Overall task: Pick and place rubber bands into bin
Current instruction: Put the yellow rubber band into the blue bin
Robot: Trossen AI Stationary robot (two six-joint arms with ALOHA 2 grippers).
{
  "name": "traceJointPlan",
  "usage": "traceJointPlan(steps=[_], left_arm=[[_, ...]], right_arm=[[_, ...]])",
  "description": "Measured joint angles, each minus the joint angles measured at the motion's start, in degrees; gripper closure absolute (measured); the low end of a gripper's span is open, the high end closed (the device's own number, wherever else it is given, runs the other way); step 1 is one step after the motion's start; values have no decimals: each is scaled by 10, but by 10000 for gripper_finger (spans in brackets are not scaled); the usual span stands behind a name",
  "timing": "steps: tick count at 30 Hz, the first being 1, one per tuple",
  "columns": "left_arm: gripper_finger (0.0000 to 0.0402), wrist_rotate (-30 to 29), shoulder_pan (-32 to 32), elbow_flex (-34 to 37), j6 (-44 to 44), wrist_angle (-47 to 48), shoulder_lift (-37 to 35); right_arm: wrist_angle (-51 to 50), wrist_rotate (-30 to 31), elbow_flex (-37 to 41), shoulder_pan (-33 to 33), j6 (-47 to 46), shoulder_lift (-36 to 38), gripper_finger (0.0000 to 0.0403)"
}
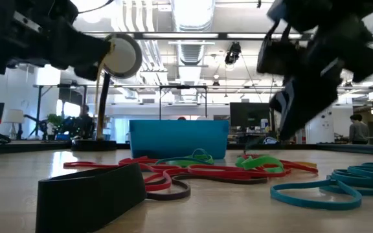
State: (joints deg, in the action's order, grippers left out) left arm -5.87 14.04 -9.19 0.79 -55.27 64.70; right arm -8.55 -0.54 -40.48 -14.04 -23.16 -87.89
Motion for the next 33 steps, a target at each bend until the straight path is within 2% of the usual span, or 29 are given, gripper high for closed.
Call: traceJointPlan(steps=[8,11,23,28,33], left_arm=[[402,-19,-6,-43,-50,1,28],[402,-36,-13,-50,-66,2,37],[402,-43,-58,-101,-136,3,72],[402,-43,-94,-127,-164,4,89],[402,-43,-140,-139,-177,5,114]], right_arm=[[40,-22,-2,0,-33,-60,385],[58,-29,-2,-1,-34,-60,362],[80,-23,-2,-6,-32,-37,246],[82,-6,-1,-8,-32,-40,222],[84,8,0,-12,-32,-41,216]])
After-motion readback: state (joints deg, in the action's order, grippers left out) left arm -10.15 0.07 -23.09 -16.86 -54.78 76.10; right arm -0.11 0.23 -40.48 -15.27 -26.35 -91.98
